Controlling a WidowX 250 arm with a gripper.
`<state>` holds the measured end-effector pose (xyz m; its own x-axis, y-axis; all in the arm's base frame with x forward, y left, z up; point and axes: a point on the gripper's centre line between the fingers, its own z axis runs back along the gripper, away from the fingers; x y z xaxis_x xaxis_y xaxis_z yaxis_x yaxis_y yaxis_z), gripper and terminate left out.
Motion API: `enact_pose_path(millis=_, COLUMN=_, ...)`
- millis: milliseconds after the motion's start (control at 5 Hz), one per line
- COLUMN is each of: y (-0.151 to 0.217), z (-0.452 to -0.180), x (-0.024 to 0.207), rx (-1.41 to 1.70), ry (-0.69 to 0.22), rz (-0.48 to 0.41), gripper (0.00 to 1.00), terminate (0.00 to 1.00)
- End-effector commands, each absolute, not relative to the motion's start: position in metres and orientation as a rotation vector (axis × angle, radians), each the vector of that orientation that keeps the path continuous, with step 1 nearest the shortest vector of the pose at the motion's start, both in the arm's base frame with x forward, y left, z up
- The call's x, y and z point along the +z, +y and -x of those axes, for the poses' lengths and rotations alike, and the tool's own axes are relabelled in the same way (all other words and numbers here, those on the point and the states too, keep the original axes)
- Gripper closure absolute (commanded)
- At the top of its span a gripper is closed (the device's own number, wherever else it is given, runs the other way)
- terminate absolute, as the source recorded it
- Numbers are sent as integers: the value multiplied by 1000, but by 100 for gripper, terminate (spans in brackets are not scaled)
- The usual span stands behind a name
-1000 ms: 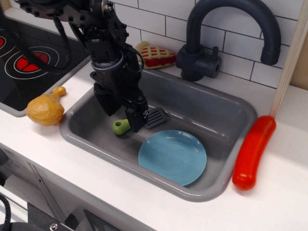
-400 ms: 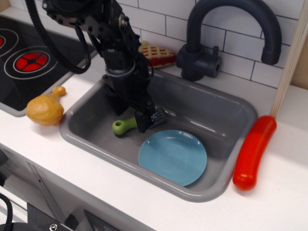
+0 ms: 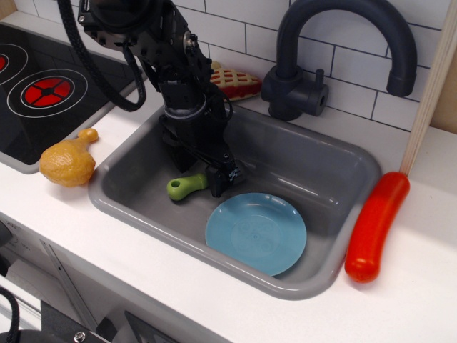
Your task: Put spatula on plate sink
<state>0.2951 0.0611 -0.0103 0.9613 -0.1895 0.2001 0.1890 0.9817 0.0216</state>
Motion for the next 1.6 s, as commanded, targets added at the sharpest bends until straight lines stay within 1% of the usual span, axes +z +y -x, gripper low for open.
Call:
enact_pose_path(millis=0, y=62, z=-303, x=-16, rx=-171, ry=-238, rz=-29, gripper=0, terminate=0)
enact_pose_path(millis=200, y=60, z=-299, x=-20, rx=-180, ry=-236, rz=-49, gripper=0, terminate=0)
enact_pose_path(millis=400, y=60, z=-297, x=-11, rx=-157, ry=-236, rz=-24, gripper=100, terminate=0)
enact_pose_path(millis=800, y=53, z=-299, x=30, rx=-93, ry=-304, rz=14, gripper=100, terminate=0)
enact_pose_path(millis=1000, y=50, z=-294, x=51, rx=-49, ry=-346, rz=49, gripper=100, terminate=0)
enact_pose_path(millis=1200, y=36, z=-286, x=55, rx=-43, ry=-319, rz=79, gripper=100, terminate=0)
enact_pose_path(millis=1400, y=10, z=-270, x=48, rx=-85, ry=-261, rz=118, gripper=100, terminate=0)
